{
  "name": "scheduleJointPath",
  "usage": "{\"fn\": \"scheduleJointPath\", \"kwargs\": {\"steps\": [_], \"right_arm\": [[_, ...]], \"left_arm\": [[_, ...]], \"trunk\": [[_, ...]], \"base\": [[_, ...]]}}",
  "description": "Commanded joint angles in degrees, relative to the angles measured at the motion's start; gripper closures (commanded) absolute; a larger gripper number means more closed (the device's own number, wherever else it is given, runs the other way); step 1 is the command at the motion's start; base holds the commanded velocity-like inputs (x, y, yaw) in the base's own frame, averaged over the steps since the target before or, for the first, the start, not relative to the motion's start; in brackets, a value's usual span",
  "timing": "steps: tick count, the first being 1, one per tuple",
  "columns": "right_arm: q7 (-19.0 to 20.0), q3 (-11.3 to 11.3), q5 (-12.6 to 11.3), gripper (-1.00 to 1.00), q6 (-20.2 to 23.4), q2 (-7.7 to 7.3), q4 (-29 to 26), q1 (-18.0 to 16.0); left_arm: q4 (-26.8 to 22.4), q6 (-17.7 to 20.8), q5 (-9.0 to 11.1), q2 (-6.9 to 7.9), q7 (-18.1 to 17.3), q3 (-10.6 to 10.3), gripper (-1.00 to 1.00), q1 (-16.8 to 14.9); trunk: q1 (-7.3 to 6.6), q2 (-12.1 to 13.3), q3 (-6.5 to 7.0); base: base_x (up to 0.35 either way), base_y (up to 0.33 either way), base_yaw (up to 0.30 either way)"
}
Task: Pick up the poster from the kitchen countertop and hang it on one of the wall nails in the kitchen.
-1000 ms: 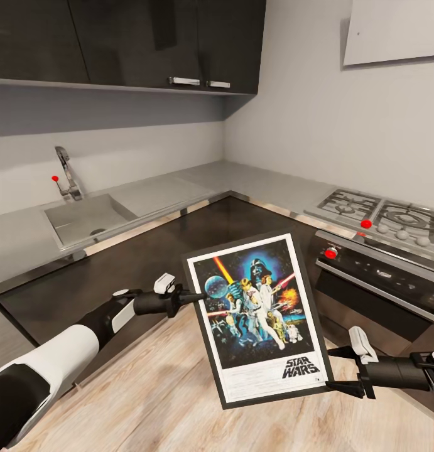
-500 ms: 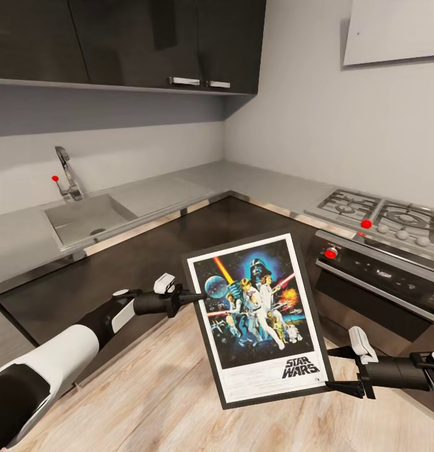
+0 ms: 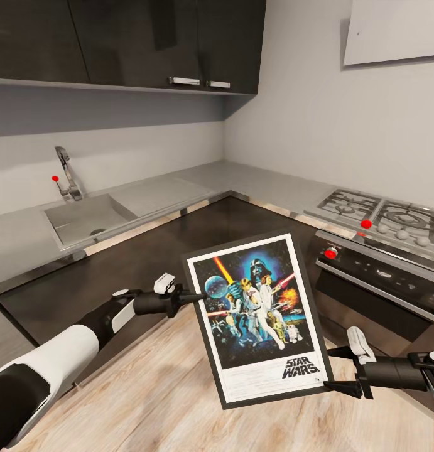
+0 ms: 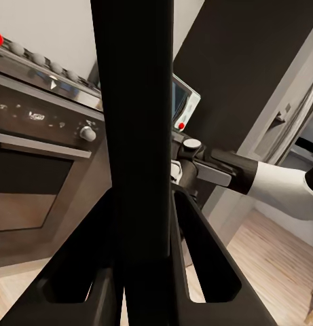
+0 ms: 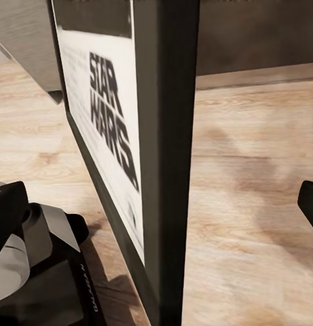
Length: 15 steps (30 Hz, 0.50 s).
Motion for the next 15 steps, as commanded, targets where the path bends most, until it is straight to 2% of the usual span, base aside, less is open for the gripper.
{"fn": "scheduleJointPath", "kwargs": {"steps": [1, 15], "right_arm": [[0.32, -0.10, 0.31, -1.00, 0.60, 0.03, -0.07, -0.04], [0.32, -0.10, 0.32, -1.00, 0.59, 0.05, -0.07, -0.04]], "left_arm": [[-0.03, 0.17, 0.52, 0.06, -0.01, -0.44, 1.00, -0.07], [0.01, 0.17, 0.52, 0.06, -0.01, -0.44, 1.00, -0.06]], "trunk": [[0.00, -0.03, -0.05], [0.00, -0.03, -0.05]], "base": [[0.000, 0.000, 0.000], [0.000, 0.000, 0.000]]}}
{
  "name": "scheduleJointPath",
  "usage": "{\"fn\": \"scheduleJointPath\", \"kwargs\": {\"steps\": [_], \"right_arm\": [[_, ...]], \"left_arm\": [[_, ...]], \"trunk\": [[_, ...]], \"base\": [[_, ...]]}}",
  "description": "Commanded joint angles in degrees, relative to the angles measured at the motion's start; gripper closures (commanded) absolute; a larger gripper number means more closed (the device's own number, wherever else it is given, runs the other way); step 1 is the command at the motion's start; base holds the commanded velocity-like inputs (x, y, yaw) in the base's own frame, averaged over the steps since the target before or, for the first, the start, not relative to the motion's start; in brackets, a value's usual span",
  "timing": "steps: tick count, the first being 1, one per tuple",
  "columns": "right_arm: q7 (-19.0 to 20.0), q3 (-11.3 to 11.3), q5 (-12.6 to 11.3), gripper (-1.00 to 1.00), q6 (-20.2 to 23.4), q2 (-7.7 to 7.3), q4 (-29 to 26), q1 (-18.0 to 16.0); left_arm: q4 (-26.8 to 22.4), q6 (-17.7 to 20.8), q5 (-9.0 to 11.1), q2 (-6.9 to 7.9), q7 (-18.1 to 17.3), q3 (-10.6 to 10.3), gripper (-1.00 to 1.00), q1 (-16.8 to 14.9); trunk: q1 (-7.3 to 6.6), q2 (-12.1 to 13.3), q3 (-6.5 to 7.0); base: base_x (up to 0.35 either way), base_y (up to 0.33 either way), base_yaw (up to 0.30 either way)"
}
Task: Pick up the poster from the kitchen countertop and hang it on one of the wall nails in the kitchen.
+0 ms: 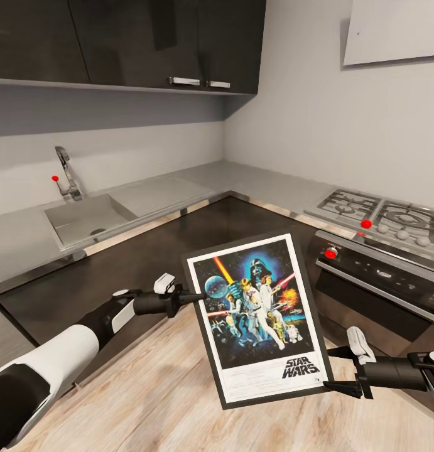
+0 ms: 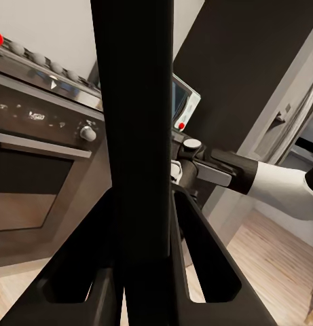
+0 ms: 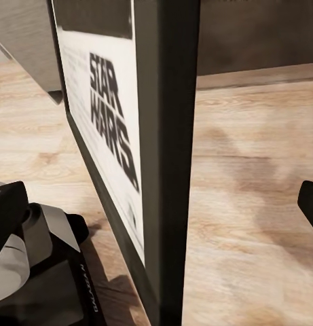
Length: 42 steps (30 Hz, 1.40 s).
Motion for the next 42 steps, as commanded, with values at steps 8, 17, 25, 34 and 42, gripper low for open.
{"fn": "scheduleJointPath", "kwargs": {"steps": [8, 17, 25, 34, 42], "right_arm": [[0.38, -0.10, 0.31, 1.00, 0.62, 0.03, -0.12, -0.04], [0.40, -0.10, 0.31, 1.00, 0.69, 0.03, -0.15, -0.04], [0.41, -0.10, 0.31, 1.00, 0.69, 0.03, -0.16, -0.04], [0.41, -0.10, 0.31, 1.00, 0.69, 0.03, -0.16, -0.04], [0.41, -0.10, 0.31, 1.00, 0.61, 0.00, -0.16, -0.04]], "left_arm": [[0.01, 0.17, 0.52, 0.06, -0.01, -0.37, 1.00, -0.09], [0.01, 0.17, 0.52, 0.06, -0.01, -0.36, 1.00, -0.08], [0.07, 0.17, 0.52, 0.10, -0.01, -0.30, -1.00, -0.06], [0.63, 0.14, 0.60, 0.46, -1.94, -0.03, -1.00, -0.09], [3.79, -0.05, 0.76, 0.95, -3.30, 0.40, -1.00, -0.09]], "trunk": [[0.00, -0.03, -0.05], [0.00, -0.03, -0.05], [0.00, -0.03, -0.05], [0.00, -0.03, -0.05], [0.00, -0.03, -0.05]], "base": [[0.000, 0.000, 0.000], [0.000, 0.000, 0.000], [0.000, 0.000, 0.000], [0.000, 0.000, 0.000], [0.000, 0.000, 0.000]]}}
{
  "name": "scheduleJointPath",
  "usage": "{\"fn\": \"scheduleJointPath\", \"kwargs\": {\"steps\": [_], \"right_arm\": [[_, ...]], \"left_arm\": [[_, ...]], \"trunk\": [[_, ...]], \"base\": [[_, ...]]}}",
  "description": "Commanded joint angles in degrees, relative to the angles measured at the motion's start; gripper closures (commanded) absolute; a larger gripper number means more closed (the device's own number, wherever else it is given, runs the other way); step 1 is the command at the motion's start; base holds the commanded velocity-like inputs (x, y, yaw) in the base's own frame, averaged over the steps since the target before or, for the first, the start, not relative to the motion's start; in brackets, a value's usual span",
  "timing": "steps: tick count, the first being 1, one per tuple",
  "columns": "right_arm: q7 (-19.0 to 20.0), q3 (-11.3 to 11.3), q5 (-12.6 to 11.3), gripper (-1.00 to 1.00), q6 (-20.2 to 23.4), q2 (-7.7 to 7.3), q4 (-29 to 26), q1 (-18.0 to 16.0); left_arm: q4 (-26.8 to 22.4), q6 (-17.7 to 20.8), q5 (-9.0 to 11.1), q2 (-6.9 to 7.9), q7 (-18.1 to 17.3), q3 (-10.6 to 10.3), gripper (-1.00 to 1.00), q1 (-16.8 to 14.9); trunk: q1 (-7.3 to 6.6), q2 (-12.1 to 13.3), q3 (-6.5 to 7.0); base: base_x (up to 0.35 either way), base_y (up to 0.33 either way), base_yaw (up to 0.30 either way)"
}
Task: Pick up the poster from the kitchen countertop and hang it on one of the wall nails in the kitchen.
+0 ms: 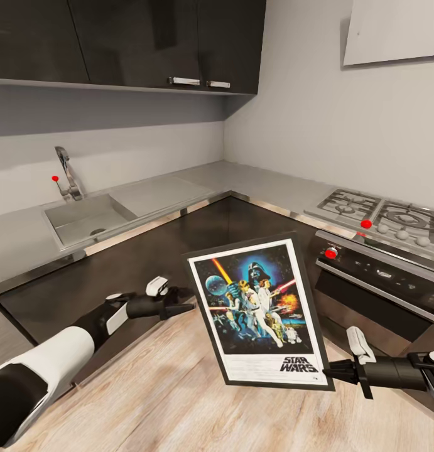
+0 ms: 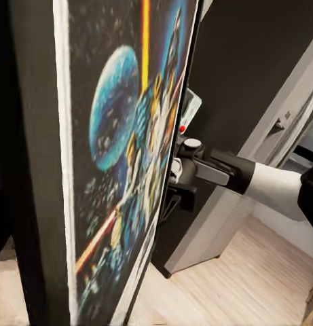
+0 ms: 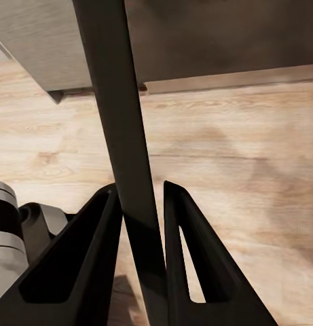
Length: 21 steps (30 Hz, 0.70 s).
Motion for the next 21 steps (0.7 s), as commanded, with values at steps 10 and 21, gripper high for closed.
{"fn": "scheduleJointPath", "kwargs": {"steps": [10, 21], "right_arm": [[0.43, -0.21, 0.01, 1.00, 1.01, -0.03, -0.28, -0.06], [0.24, -0.73, 0.05, 1.00, 1.29, -0.11, -0.12, -0.06]], "left_arm": [[11.97, -6.38, 0.84, 3.37, -0.20, -0.43, -1.00, -0.05], [20.51, -12.35, 2.82, 4.93, 0.25, -0.37, -1.00, 9.52]], "trunk": [[0.00, -0.03, -0.05], [0.00, -0.03, -0.05]], "base": [[0.000, 0.000, 0.000], [0.000, 0.000, 0.000]]}}
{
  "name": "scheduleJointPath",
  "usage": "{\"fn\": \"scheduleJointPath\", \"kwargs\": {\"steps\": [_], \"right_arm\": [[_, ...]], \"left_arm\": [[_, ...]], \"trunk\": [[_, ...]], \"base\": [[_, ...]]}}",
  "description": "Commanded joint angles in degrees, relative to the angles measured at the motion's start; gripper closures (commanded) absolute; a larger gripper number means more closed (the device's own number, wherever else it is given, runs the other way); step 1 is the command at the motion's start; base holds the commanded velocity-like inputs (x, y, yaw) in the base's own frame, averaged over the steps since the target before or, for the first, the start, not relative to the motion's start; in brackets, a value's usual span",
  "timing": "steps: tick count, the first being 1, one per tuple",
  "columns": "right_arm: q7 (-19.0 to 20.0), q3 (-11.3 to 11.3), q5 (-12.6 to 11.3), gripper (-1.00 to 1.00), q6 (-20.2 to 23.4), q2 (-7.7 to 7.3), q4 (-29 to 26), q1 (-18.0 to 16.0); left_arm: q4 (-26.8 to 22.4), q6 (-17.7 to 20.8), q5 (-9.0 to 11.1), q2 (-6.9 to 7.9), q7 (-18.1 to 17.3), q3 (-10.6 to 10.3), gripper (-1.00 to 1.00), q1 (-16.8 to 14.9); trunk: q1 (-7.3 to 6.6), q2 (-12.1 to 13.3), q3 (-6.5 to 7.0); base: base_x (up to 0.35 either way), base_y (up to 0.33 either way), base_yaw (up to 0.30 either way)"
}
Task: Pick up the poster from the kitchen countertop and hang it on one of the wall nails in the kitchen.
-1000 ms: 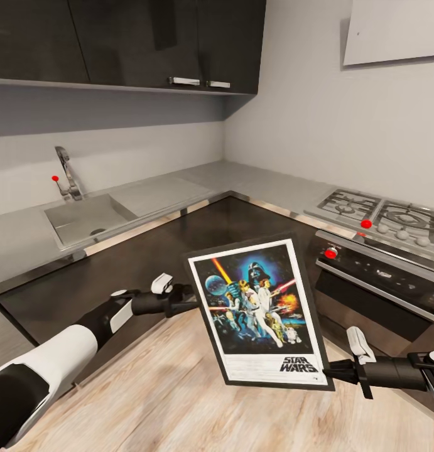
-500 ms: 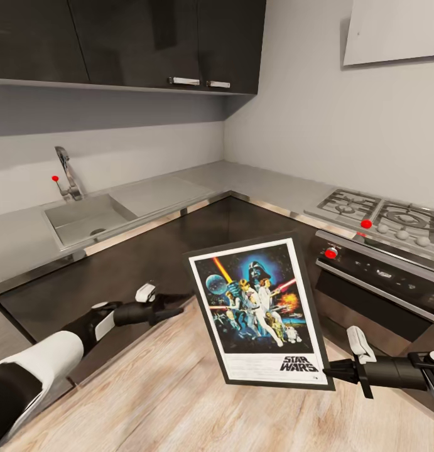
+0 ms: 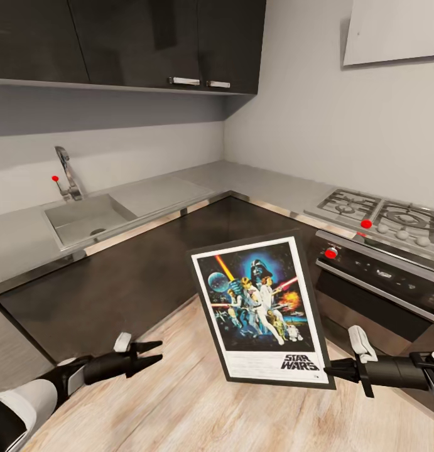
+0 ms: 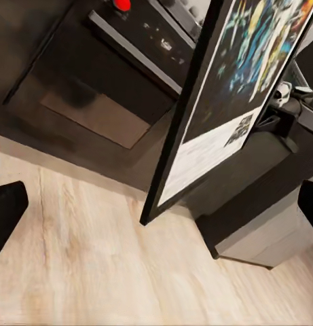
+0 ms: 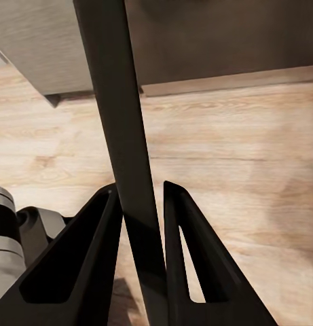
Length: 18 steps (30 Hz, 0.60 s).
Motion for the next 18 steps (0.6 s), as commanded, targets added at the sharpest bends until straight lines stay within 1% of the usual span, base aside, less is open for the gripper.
{"fn": "scheduleJointPath", "kwargs": {"steps": [1, 2, 3, 4, 5, 7, 9, 10, 14, 18], "right_arm": [[0.36, -0.15, 0.30, 1.00, 0.76, 0.02, -0.07, -0.04], [0.33, -0.16, 0.29, 1.00, 0.76, 0.02, -0.07, -0.04], [0.27, -0.20, 0.29, 1.00, 0.76, 0.02, -0.10, -0.04], [0.27, -0.23, 0.29, 1.00, 0.76, 0.02, -0.11, -0.04], [0.26, -0.26, 0.29, 1.00, 0.76, 0.02, -0.15, -0.04], [0.25, -0.28, 0.28, 1.00, 0.76, 0.02, -0.21, -0.04], [0.25, -0.30, 0.28, 1.00, 0.76, 0.02, -0.27, -0.04], [0.25, -0.31, 0.28, 1.00, 0.76, 0.02, -0.30, -0.04], [0.25, -0.31, 0.25, 1.00, 0.81, 0.02, -0.34, -0.04], [0.25, -0.31, 0.26, 1.00, 0.84, 0.02, -0.35, -0.04]], "left_arm": [[0.02, -0.71, 2.83, 0.02, -0.01, -0.22, -1.00, 0.79], [0.03, -0.76, 4.12, 0.03, 0.00, -0.21, -1.00, 1.13], [0.05, -0.83, 6.44, 0.07, 0.01, -0.21, -1.00, 1.84], [0.06, -0.84, 7.36, 0.08, 0.03, -0.20, -1.00, 2.23], [0.07, -0.85, 8.71, 0.09, 0.05, -0.22, -1.00, 3.07], [0.08, -0.86, 9.93, 0.05, 0.02, -0.34, -1.00, 4.55], [0.09, -0.92, 10.60, -0.03, -0.05, -0.41, -1.00, 6.21], [0.09, -0.89, 10.98, -0.08, -0.05, -0.39, -1.00, 7.94], [0.09, -0.90, 11.28, -0.06, -0.04, -0.25, -1.00, 10.66], [0.08, -0.94, 11.41, 0.00, -0.03, -0.06, -1.00, 12.06]], "trunk": [[0.00, -0.03, -0.05], [0.00, -0.03, -0.05], [0.00, -0.03, -0.05], [0.00, -0.03, -0.05], [0.00, -0.03, -0.05], [0.00, -0.03, -0.05], [0.00, -0.03, -0.05], [0.00, -0.03, -0.05], [0.00, -0.03, -0.05], [0.00, -0.03, -0.05]], "base": [[0.000, 0.000, 0.000], [0.000, 0.000, 0.000], [0.000, 0.000, 0.000], [0.000, 0.000, 0.000], [0.000, 0.000, 0.000], [0.000, 0.000, 0.000], [0.000, 0.000, 0.000], [0.000, 0.000, 0.000], [0.000, 0.000, 0.000], [0.000, 0.000, 0.000]]}}
